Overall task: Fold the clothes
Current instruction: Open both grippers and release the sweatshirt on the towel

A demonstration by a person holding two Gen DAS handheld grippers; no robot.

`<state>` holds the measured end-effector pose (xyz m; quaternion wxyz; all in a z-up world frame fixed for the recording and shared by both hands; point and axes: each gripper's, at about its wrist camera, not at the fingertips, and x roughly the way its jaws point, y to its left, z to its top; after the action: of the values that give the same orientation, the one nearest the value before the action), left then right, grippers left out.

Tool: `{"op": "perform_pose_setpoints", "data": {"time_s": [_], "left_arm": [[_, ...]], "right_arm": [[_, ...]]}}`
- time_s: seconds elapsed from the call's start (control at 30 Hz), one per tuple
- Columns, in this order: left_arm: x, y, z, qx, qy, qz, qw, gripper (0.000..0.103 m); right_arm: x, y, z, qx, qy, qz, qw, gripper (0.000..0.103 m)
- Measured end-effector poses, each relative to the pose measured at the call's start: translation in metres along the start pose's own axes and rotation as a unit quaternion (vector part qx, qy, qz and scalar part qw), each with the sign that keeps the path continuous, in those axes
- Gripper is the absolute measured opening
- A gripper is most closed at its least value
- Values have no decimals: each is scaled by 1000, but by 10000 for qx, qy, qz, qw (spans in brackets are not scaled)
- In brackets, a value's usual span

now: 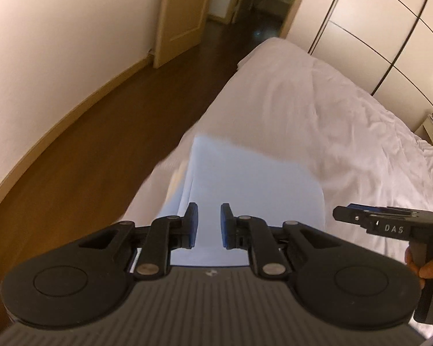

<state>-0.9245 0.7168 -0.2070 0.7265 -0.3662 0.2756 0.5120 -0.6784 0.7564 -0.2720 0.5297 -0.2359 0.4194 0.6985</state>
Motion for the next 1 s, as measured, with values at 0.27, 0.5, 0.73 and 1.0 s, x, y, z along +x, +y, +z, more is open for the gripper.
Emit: {"op": "perform_pose_setpoints", "data": {"time_s": [0.27,0.5,0.73,1.0], "left_arm": [[129,33,33,-1020,392,61,9940,11],[93,46,30,-1321,273,-210,9906,7],[1,30,-31,-758,225,-76,9968,8],[5,33,-96,-1186,844,989,9844,11]], "right_arm": [[68,-63,52,989,-41,-107,9950,40],[85,-67,52,1151,238,-53,9931,40],[30,-40,20,798,-16,133,9967,40],[29,6,-53,-380,754,-22,9964,46]]}}
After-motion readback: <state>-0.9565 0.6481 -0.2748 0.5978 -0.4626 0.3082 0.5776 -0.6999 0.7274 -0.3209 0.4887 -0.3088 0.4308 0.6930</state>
